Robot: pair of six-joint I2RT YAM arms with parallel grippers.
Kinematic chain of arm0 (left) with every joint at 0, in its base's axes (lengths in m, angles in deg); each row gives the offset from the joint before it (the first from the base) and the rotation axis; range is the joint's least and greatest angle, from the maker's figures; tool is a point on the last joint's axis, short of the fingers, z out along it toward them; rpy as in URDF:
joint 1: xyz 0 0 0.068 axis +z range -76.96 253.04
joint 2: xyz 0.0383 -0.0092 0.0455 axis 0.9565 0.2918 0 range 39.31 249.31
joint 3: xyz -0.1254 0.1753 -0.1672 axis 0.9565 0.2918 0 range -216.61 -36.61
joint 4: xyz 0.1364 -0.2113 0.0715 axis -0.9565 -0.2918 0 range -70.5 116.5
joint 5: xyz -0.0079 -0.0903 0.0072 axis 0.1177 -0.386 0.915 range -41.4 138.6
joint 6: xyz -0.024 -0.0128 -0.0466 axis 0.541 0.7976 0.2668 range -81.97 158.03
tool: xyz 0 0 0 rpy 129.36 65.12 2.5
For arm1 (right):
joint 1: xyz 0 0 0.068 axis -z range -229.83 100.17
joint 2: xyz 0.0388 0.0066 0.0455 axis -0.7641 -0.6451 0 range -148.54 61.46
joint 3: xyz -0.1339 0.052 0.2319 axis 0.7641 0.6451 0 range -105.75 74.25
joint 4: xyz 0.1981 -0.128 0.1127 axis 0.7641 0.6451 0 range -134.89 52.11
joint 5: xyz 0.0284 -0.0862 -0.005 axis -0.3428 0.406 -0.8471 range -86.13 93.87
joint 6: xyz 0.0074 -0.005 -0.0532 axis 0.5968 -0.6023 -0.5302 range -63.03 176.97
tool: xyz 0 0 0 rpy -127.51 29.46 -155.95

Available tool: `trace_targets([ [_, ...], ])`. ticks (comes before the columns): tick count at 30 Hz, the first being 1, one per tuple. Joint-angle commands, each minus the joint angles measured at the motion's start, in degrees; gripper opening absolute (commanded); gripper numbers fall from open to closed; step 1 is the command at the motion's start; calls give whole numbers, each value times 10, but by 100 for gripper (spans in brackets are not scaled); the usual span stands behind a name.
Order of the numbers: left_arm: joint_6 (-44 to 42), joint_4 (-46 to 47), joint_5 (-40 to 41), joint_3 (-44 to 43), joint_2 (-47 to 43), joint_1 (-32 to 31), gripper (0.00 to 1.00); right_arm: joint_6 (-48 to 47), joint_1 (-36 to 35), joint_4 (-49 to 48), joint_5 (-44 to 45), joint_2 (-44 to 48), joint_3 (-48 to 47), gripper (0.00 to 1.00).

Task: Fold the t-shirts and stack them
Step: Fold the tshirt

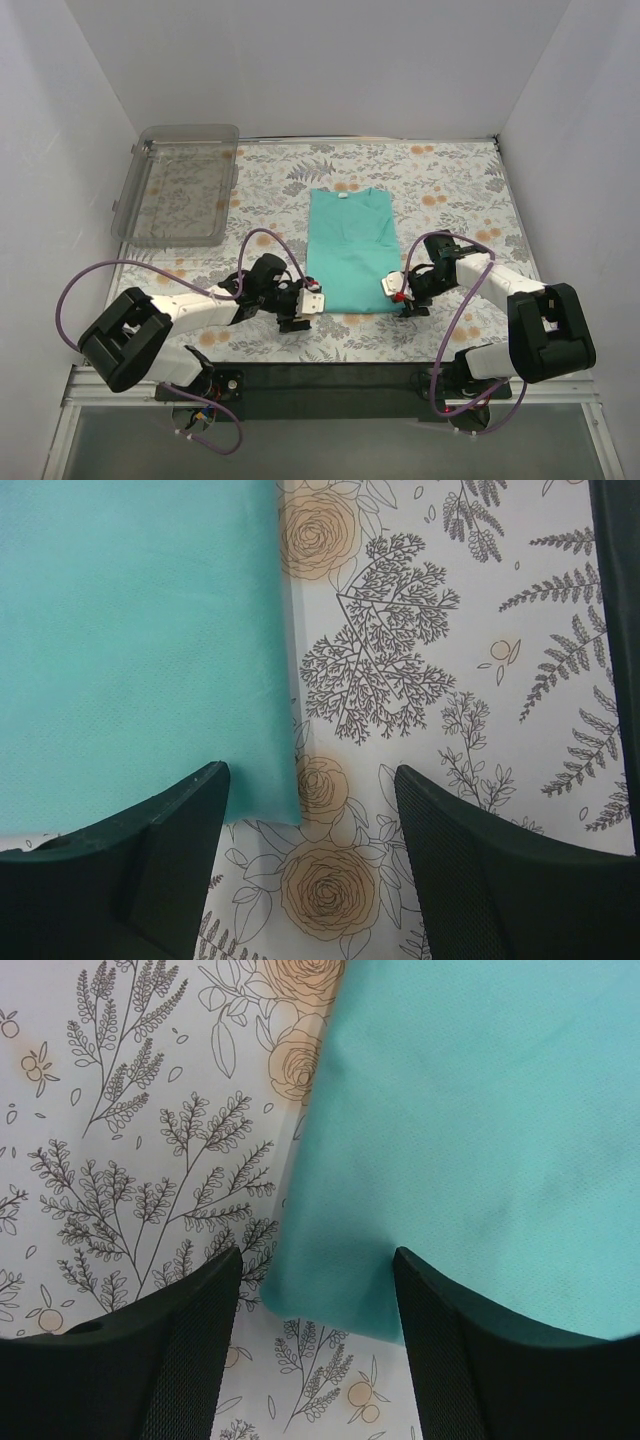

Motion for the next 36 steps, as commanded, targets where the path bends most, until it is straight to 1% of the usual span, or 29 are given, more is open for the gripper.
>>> trace_targets([
  [1,2,13,10,-21,4,-3,62,17,-4,-20,1,4,7,57],
  [5,5,27,23,-16,-12,-4,62,20,-5,-28,5,19,16,59],
  [8,2,36,34,-4,-30,-4,63,20,-6,-30,12,30,25,65],
  [12,0,46,56,0,-15,-5,63,22,-11,-34,28,27,32,65],
  [18,-2,39,69,-18,29,-15,61,45,-21,-60,40,23,36,62],
  [22,3,38,76,-16,41,-20,61,60,-27,-82,46,21,40,60],
  [31,17,39,110,-22,67,-37,55,74,-41,-99,63,26,53,54],
  [35,17,37,126,-22,75,-45,47,82,-44,-105,68,26,56,48],
  [36,17,36,128,-22,77,-48,43,82,-44,-107,69,25,56,47],
])
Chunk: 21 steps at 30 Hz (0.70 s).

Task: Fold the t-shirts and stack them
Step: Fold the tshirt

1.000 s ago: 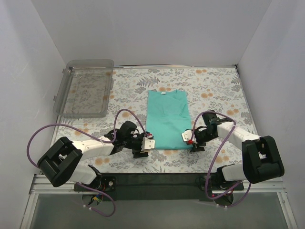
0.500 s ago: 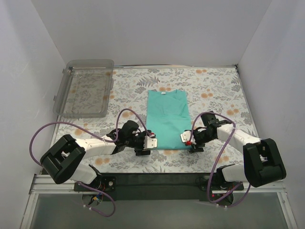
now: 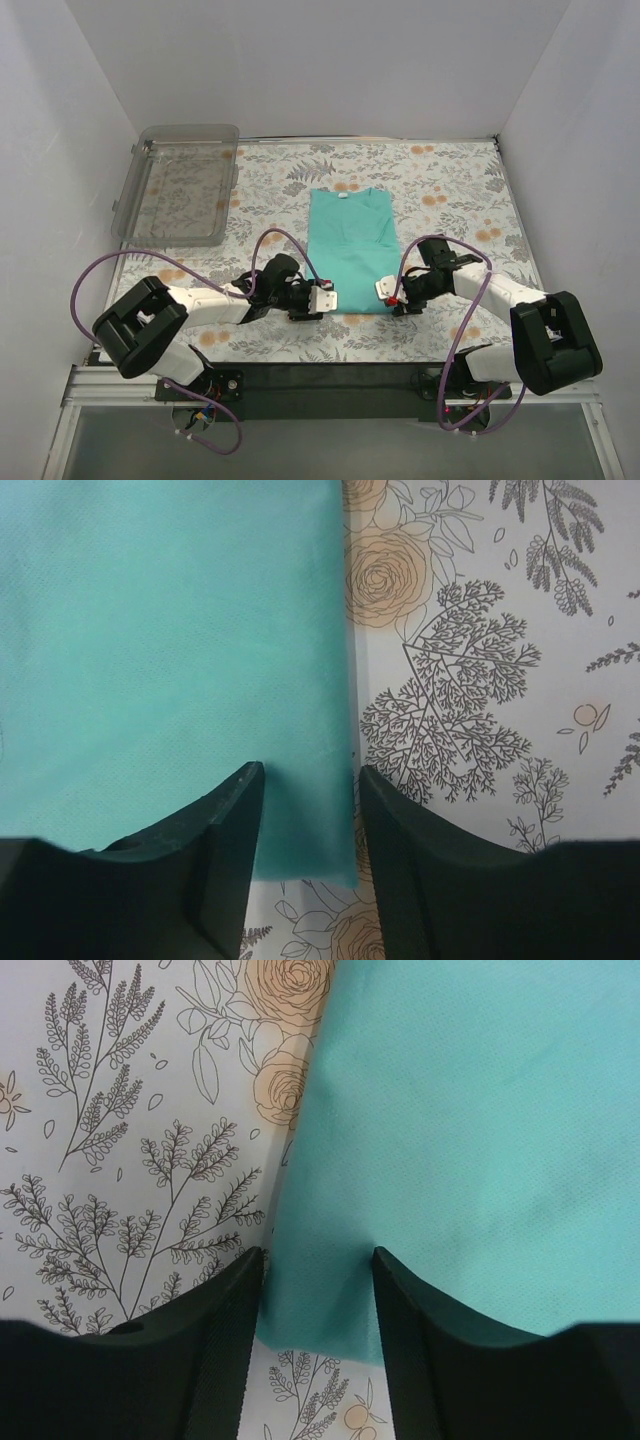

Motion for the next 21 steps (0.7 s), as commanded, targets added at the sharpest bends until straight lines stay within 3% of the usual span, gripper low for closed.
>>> trace_targets([
  [1,-8,-39,49,2,22,-9,40,4,-5,-20,46,-5,19,44],
  [5,-12,-43,56,-1,29,-15,18,7,-7,-22,49,-3,22,38],
  [8,-13,-46,59,-4,36,-20,3,6,-8,-23,51,-1,25,26],
  [14,-13,-47,53,-7,35,-22,0,-2,-8,-21,50,6,30,16],
  [17,-12,-46,44,-5,27,-22,0,-2,-8,-17,43,6,27,1],
  [21,-10,-35,30,2,10,-22,0,-29,-6,42,13,-1,-6,1],
])
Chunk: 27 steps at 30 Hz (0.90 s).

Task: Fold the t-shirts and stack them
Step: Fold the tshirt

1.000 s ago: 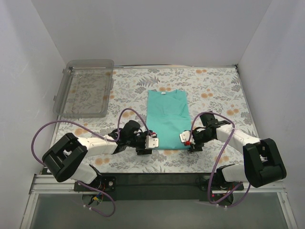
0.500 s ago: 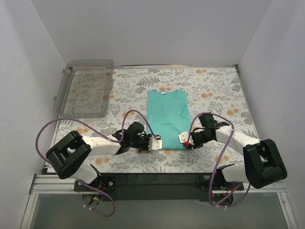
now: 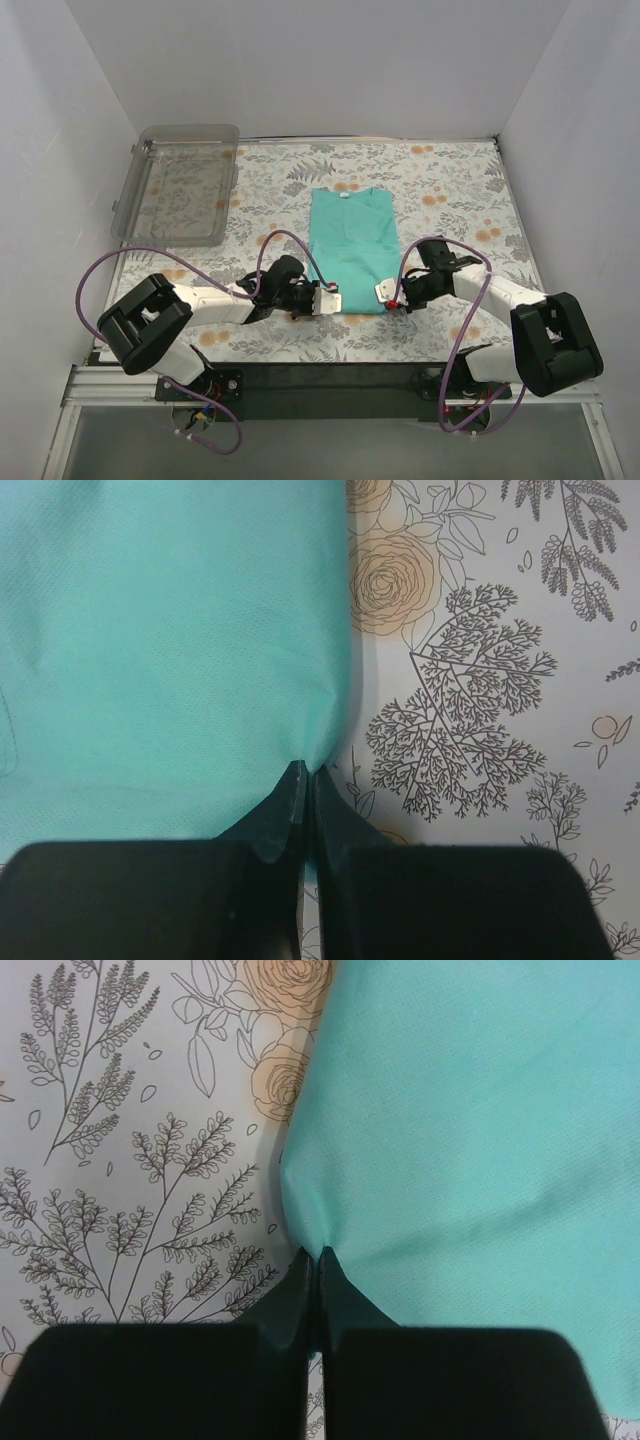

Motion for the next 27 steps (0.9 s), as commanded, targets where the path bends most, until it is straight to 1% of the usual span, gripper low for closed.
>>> trace_targets([
  [1,-3,-38,0,14,-13,-3,0,-37,1,83,-10,-13,-30,1],
  [2,-2,-38,-2,14,-22,-2,0,-40,2,116,-14,-18,-43,1],
  [3,-2,-37,-11,15,-26,-2,0,-50,4,133,-20,-27,-67,1],
  [5,-4,-37,-17,14,-34,-2,0,-60,8,169,-40,-33,-86,1],
  [7,-5,-41,-30,13,-47,-1,0,-72,14,192,-65,-37,-108,1],
  [15,-8,-65,-78,-6,-100,29,0,-95,43,271,-122,-46,-159,1],
  [21,-10,-90,-111,-52,-118,58,0,-94,66,312,-168,-46,-211,1],
  [22,-13,-92,-115,-58,-120,63,0,-97,80,319,-185,-47,-220,1],
  [27,-25,-111,-155,-113,-102,106,0,-110,117,376,-222,-76,-292,1],
])
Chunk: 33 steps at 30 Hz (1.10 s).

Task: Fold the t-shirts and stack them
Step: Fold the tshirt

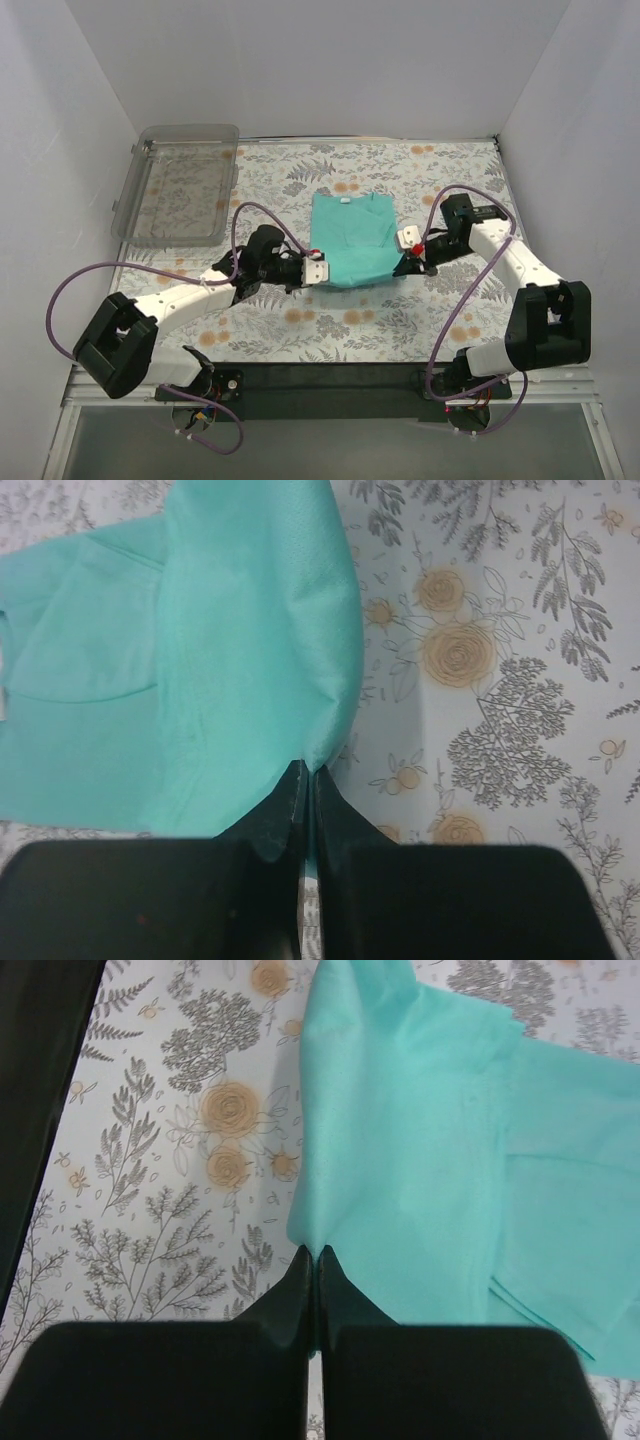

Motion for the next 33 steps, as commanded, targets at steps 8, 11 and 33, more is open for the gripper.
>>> trace_targets([
  [8,-31,-26,-101,-140,71,77,0,28,28,90,-97,-78,-127,1],
  [11,-31,-22,-113,-171,96,91,0,48,39,90,-115,-98,-171,1],
  [33,8,38,-190,-322,230,146,0,171,96,85,-184,-231,-370,1],
])
